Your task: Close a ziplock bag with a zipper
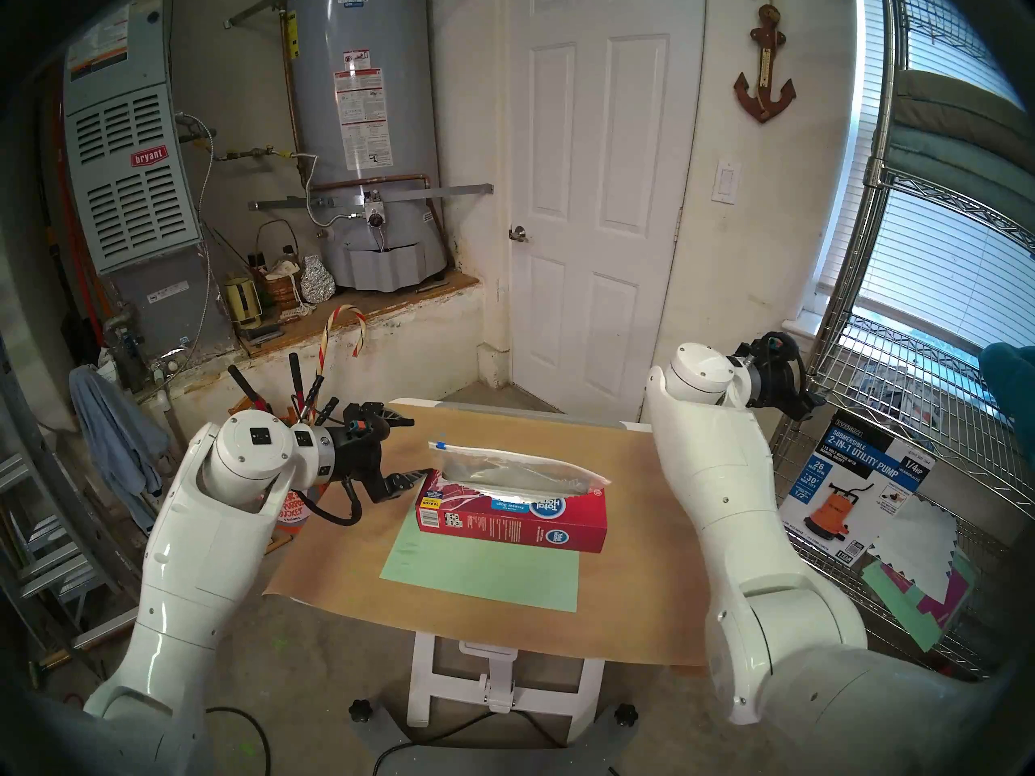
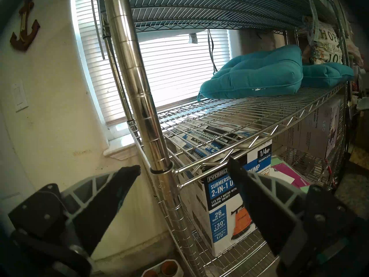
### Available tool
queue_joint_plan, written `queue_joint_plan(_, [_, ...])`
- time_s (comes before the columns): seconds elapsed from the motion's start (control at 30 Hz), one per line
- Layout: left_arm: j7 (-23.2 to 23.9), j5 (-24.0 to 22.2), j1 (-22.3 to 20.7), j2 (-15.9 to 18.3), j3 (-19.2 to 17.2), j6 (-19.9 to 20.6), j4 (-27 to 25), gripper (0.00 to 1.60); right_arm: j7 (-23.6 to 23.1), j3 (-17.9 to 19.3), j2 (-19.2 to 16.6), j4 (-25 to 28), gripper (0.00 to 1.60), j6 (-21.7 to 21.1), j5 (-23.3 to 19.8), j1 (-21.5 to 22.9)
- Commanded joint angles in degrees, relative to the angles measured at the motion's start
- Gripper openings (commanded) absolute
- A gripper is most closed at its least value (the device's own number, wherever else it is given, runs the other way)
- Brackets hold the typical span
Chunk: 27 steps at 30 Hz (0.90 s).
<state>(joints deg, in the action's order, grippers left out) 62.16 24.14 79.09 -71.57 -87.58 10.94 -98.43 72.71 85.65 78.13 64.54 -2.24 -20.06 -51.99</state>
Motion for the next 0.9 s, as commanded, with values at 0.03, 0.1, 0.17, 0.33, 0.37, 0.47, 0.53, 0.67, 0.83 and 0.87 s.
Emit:
queue_joint_plan(0.03, [7.3,-9.3,-0.34,6.3,-1.78,-0.66,-4.34,1.6,0.03,-0.1,0.06,1.03,1.6,-0.07,0.11,1.03])
queue_joint_plan(0.1, [9.99,-12.11,-0.65,7.86,-2.82,0.02,-3.65,1.6,0.03,-0.1,0.06,1.05,1.6,-0.08,0.11,1.02])
queue_joint_plan(0.17, [12.13,-14.43,-0.98,8.25,-3.87,0.18,-2.56,1.6,0.04,-0.1,0.06,1.09,1.6,-0.11,0.1,1.01])
queue_joint_plan(0.33, [16.25,-16.43,-3.19,6.64,-3.81,-1.91,2.56,1.6,0.07,-0.07,0.06,1.32,1.6,-0.33,0.04,0.94])
queue_joint_plan(0.37, [16.34,-16.42,-3.63,6.3,-3.4,-2.4,3.46,1.6,0.07,-0.07,0.06,1.34,1.6,-0.34,0.04,0.93])
queue_joint_plan(0.47, [15.09,-16.32,-4.81,4.31,-2.32,-5.4,5.85,1.6,0.06,-0.07,0.06,1.32,1.6,-0.32,0.04,0.93])
queue_joint_plan(0.53, [14.34,-15.72,-5.73,3.41,-1.3,-6.26,6.91,1.6,0.06,-0.08,0.06,1.29,1.6,-0.29,0.05,0.95])
queue_joint_plan(0.67, [13.27,-15.3,-7.29,2.32,-0.19,-8.07,9.24,1.6,0.06,-0.08,0.06,1.28,1.6,-0.28,0.05,0.95])
queue_joint_plan(0.83, [13.19,-15.52,-8.44,2.47,0.09,-9.08,10.63,1.58,0.06,-0.07,0.06,1.29,1.6,-0.3,0.05,0.95])
queue_joint_plan(0.87, [13.27,-15.6,-8.63,2.58,0.1,-9.28,10.86,1.53,0.06,-0.07,0.06,1.29,1.6,-0.31,0.05,0.94])
